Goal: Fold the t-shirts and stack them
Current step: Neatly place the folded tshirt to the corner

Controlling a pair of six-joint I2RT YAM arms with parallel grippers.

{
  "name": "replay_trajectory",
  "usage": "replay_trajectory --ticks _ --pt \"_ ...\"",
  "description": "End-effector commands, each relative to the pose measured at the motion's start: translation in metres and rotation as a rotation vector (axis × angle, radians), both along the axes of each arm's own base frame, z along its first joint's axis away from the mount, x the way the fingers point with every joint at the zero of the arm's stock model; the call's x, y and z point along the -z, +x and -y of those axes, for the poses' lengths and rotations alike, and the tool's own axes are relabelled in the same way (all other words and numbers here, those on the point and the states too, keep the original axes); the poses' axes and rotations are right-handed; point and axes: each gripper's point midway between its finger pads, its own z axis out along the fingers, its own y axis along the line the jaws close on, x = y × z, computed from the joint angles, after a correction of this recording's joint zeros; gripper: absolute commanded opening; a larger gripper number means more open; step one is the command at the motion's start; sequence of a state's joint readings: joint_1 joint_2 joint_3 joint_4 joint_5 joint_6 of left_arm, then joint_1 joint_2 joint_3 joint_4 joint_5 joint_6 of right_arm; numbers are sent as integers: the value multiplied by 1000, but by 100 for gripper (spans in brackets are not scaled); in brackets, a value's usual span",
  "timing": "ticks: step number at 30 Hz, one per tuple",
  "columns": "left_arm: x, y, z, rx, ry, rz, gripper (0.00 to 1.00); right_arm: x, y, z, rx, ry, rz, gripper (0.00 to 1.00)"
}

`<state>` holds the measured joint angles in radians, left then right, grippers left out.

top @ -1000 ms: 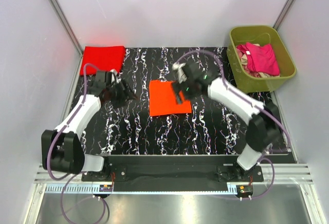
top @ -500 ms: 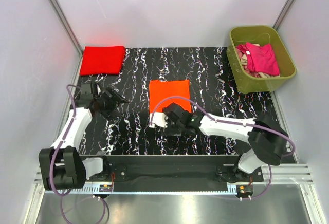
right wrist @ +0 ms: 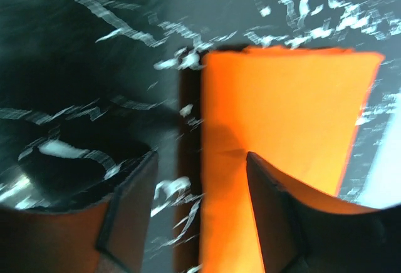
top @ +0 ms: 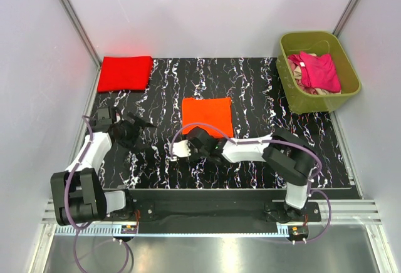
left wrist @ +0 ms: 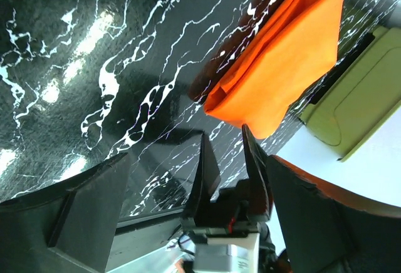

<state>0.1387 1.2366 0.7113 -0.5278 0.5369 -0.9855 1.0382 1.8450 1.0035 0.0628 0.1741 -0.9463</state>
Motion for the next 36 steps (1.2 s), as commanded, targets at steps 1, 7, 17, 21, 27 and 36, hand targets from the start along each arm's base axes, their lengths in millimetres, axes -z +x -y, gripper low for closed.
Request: replay_trajectory --ticks 1,7,17,21,27,36 --pt "-7 9 1 -1 -44 18 95 -8 19 -17 -17 -3 107 63" --pt "2 21 1 20 -57 -18 97 11 23 -22 -31 -31 88 29" --pt "3 75 30 149 -173 146 99 -26 36 -21 4 73 66 1" --pt "8 96 56 185 -218 217 99 -54 42 -16 6 144 43 0" --pt "-2 128 83 166 -269 335 99 -74 47 -9 21 216 -14 0" --pt "11 148 111 149 -310 286 99 -105 53 -10 38 328 -40 0"
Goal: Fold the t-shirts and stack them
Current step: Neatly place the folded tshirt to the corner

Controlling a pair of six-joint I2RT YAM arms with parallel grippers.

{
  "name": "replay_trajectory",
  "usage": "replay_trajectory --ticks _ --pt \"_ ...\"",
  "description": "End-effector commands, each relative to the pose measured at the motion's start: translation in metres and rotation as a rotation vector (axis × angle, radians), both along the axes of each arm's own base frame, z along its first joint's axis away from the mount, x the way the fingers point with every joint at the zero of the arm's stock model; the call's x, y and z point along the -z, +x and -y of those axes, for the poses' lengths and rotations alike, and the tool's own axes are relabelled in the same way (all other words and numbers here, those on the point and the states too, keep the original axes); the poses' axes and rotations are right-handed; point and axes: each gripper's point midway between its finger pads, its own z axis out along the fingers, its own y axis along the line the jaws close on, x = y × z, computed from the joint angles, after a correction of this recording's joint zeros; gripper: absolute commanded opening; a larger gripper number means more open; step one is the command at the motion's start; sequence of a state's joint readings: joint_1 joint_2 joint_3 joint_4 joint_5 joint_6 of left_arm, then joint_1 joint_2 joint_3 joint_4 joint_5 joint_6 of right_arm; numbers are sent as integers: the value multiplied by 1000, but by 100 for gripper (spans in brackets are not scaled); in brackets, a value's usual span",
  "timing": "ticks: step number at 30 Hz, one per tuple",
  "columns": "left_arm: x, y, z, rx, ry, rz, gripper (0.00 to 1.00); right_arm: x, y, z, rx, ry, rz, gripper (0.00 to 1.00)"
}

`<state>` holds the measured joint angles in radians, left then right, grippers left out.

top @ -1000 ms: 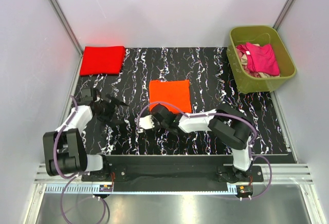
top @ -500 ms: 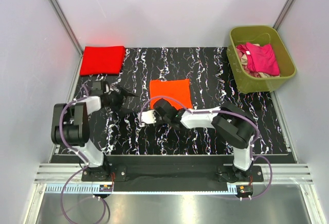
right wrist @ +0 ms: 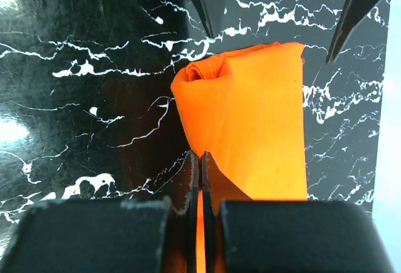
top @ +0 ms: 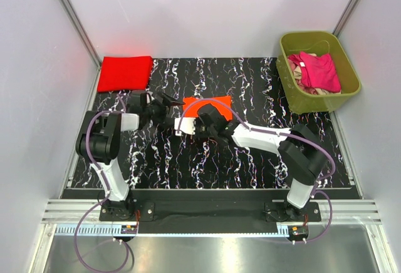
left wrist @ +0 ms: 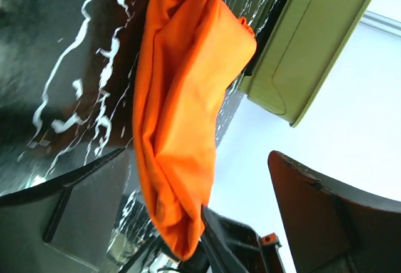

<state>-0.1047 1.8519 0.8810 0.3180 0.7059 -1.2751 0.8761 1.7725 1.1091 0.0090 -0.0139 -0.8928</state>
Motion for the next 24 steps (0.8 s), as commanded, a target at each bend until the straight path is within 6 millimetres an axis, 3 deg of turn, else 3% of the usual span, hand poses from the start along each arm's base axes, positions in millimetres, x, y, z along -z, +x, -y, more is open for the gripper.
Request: replay_trajectory --ticks 1,8,14,17,18,24 --pt "-3 18 10 -21 -38 17 99 -49 6 -14 -6 137 21 0" --pt "12 16 9 -33 12 -50 99 -64 19 -11 36 199 11 0" --pt "21 31 30 -4 -14 -69 99 -67 16 -11 49 233 -16 0" --pt "32 37 28 -6 22 -87 99 -73 14 -11 63 257 -25 0" --pt "45 35 27 -3 39 -123 98 -74 15 -11 71 263 -28 0" --pt "53 48 32 14 39 -121 86 -79 13 -6 98 281 -30 0"
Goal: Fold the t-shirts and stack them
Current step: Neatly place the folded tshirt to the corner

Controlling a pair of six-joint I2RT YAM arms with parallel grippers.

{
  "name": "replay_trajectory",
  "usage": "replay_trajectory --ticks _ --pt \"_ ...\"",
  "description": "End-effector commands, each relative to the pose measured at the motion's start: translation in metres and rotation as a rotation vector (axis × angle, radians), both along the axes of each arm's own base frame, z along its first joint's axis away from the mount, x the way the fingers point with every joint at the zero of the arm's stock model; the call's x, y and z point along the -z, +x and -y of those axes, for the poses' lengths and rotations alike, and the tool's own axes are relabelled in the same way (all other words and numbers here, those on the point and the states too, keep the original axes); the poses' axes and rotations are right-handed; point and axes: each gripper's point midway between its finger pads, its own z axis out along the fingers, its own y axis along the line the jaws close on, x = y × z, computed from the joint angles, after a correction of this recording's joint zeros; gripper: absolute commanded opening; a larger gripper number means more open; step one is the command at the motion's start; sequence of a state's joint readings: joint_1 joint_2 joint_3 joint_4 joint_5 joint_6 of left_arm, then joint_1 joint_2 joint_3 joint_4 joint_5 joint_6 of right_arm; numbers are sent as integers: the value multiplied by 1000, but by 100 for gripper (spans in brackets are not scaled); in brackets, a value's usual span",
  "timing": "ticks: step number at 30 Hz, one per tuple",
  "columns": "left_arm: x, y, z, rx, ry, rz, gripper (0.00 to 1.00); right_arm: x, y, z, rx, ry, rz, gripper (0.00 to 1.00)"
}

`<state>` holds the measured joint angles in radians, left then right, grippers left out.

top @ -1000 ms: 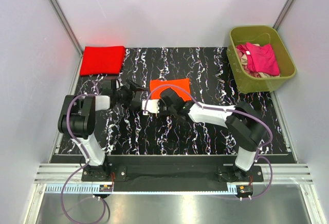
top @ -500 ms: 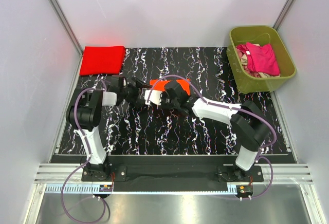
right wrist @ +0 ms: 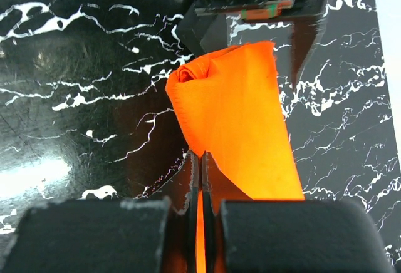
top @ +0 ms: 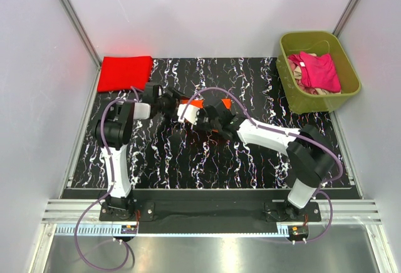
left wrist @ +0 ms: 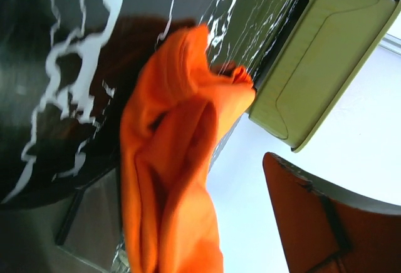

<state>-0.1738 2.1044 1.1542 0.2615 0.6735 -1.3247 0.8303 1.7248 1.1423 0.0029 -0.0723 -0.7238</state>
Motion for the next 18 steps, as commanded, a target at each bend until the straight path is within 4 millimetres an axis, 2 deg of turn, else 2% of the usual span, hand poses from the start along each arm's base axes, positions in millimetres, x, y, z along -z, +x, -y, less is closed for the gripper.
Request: replay_trajectory --ticks 1,4,5,7,8,9,10,11,12,13,14,16,17,18 --pt "22 1 -2 -2 39 -42 81 -48 4 -7 12 117 56 0" --pt "17 7 -1 28 38 0 67 -49 2 -7 12 127 46 0" --pt "16 8 -1 36 43 9 51 -51 1 -5 16 131 47 0" --pt "9 11 0 63 44 54 36 -50 -2 -1 34 139 30 6" --pt "8 11 0 74 45 67 31 -54 -4 2 46 151 29 13" --pt "7 10 0 84 52 66 19 -51 -8 5 53 153 14 27" --pt "2 14 1 111 72 109 10 -51 -11 8 76 171 -13 34" --pt "2 13 0 126 91 117 7 -59 -15 13 90 189 -12 40" --pt "3 10 -3 150 134 129 0 -56 -19 18 104 184 -30 45" --pt "-2 13 -4 161 156 155 0 -52 -25 25 128 176 -66 54" --pt "-6 14 -5 174 180 175 0 -61 -27 33 158 187 -58 59" --pt "-16 14 -12 215 262 226 0 -53 -37 49 211 169 -96 68" --pt "-20 15 -16 228 298 245 0 -55 -37 60 257 164 -86 70" --pt "-21 11 -23 257 368 260 0 -54 -45 72 275 158 -95 70"
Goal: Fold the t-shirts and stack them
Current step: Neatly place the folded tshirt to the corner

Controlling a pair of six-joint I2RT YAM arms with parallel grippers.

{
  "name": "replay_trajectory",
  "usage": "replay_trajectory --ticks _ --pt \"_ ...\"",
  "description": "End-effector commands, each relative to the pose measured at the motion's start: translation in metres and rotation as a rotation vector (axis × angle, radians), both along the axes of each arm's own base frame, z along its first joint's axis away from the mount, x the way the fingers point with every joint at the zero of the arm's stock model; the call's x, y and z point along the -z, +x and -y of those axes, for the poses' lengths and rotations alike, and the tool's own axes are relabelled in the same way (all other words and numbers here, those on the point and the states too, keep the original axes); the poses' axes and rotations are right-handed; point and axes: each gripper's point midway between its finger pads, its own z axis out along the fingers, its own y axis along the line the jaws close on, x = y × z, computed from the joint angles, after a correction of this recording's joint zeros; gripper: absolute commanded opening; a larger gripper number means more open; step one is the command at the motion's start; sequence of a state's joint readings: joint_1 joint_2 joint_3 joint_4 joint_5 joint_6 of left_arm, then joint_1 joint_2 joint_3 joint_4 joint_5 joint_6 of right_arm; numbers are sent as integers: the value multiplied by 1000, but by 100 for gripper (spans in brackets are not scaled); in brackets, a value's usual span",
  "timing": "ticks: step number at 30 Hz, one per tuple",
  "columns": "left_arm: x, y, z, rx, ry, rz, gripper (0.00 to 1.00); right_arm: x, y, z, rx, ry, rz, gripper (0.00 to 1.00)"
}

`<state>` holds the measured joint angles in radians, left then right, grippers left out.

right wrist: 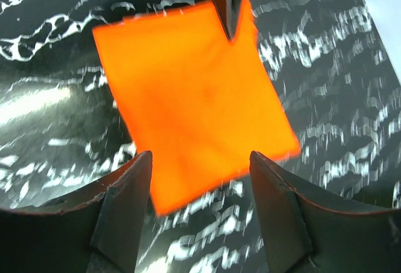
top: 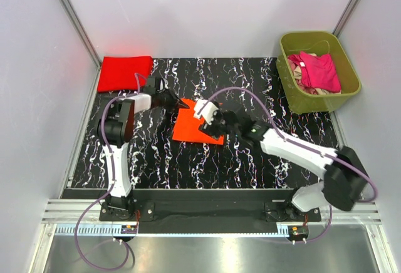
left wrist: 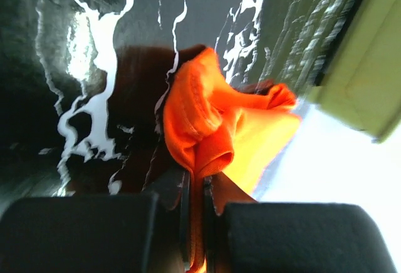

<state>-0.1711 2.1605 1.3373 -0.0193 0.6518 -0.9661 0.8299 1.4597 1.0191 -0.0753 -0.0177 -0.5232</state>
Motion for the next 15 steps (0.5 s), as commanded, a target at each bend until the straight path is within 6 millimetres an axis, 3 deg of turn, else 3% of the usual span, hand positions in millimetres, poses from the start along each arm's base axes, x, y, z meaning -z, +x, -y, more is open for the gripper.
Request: replay_trajectory --ticks 1,2,3,5,6,10,12,13,15 --pt "-47 9 -18 102 186 192 0 -10 -15 37 143 28 -43 71" --pt "-50 2 -24 117 225 170 0 -18 -20 45 160 42 -36 71" --pt "-52 5 -32 135 288 208 0 -10 -27 52 181 36 -69 71" --pt "-69 6 -40 143 351 244 0 -18 -35 60 196 71 -70 70" --pt "-72 10 -49 144 419 277 0 -13 -40 65 202 69 -88 70" --pt "-106 24 -71 156 580 380 0 -17 -52 75 226 108 -107 70" --pt "-110 26 -81 197 649 392 0 -15 -56 80 232 108 -109 70" --pt "-126 36 -85 187 684 431 0 -14 -57 82 237 108 -111 70" --pt "-130 40 -95 194 744 431 0 -13 -59 84 236 108 -116 70"
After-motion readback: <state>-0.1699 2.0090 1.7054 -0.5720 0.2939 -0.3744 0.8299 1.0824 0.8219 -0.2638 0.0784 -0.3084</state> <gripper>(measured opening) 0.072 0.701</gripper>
